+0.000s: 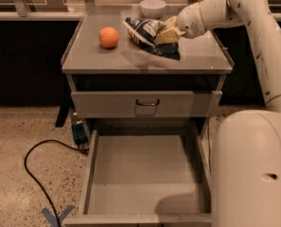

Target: Pick blue chip bag from middle drawer and place on counter

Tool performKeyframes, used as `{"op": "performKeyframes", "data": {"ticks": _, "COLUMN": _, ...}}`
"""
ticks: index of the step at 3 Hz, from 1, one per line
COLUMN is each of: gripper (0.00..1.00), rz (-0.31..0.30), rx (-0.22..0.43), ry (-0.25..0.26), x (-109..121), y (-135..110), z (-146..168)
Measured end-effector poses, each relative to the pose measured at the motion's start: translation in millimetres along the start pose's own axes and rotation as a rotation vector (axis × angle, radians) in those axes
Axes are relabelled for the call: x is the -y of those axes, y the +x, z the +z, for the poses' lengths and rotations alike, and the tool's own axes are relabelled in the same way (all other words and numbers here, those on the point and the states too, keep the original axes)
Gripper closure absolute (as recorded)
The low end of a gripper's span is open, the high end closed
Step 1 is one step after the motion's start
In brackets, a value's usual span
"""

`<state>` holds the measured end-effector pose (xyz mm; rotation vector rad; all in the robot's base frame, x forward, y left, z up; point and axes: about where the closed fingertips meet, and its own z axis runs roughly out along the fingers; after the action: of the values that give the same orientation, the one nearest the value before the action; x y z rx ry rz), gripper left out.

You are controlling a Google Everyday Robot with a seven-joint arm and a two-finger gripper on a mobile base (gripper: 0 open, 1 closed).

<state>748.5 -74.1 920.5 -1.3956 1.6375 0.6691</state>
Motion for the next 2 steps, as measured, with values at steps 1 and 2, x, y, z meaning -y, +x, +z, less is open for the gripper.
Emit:
{"op": "performKeyframes", "data": {"ticks": 1, "gripper": 1.00, "rz": 0.056, "rx": -0.071, "ry": 0.130, "x": 60.9, "y": 31.9, "z": 31.9}}
{"op": "performKeyframes", "data": {"ticks": 2, "gripper": 1.00, "rz": 0.067, "rx": -0.117, "ry": 0.321, "x": 113.0, "y": 35.3, "z": 30.5}}
